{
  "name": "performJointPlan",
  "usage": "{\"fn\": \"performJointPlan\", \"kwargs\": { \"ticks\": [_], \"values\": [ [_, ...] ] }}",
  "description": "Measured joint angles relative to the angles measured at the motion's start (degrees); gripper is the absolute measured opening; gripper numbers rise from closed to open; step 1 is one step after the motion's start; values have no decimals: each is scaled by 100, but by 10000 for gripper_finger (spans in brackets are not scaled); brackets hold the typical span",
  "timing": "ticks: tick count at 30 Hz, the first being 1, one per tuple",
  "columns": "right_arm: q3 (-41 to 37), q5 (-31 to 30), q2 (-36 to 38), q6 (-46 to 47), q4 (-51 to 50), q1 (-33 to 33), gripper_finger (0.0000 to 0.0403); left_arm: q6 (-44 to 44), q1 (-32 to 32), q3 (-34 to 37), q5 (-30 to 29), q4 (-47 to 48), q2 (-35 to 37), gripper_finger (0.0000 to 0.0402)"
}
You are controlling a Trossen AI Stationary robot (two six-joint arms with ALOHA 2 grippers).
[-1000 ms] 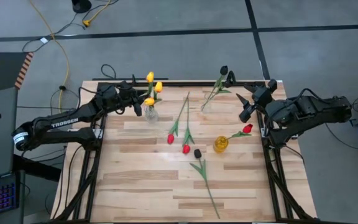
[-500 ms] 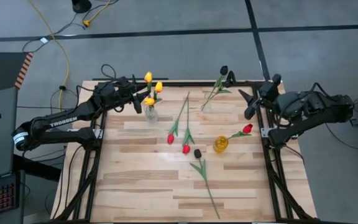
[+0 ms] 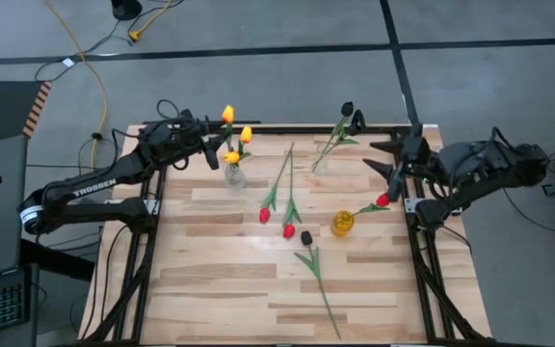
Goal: Sort flowers into vase by color
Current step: Put the black tulip into the right transparent vase
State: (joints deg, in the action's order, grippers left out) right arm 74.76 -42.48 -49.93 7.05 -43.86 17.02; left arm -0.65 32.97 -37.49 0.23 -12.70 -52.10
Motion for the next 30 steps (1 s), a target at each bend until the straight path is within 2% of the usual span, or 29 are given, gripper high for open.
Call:
{"fn": "performJointPlan", "kwargs": {
  "ticks": [10, 20, 25, 30],
  "values": [
    [0, 12, -27, 2, 129, 710, 222, 127, -2, 0, -67, 491, 310, 160],
    [0, -92, -115, 4, 129, 760, 222, 437, -9, 2, -50, 1554, 321, 160],
    [0, -90, -188, 220, 285, 769, 222, 363, -9, 2, -54, 2042, 560, 160],
    [0, 337, -377, 375, 461, 777, 222, 348, -9, 2, -57, 2428, 1032, 160]
  ]
}}
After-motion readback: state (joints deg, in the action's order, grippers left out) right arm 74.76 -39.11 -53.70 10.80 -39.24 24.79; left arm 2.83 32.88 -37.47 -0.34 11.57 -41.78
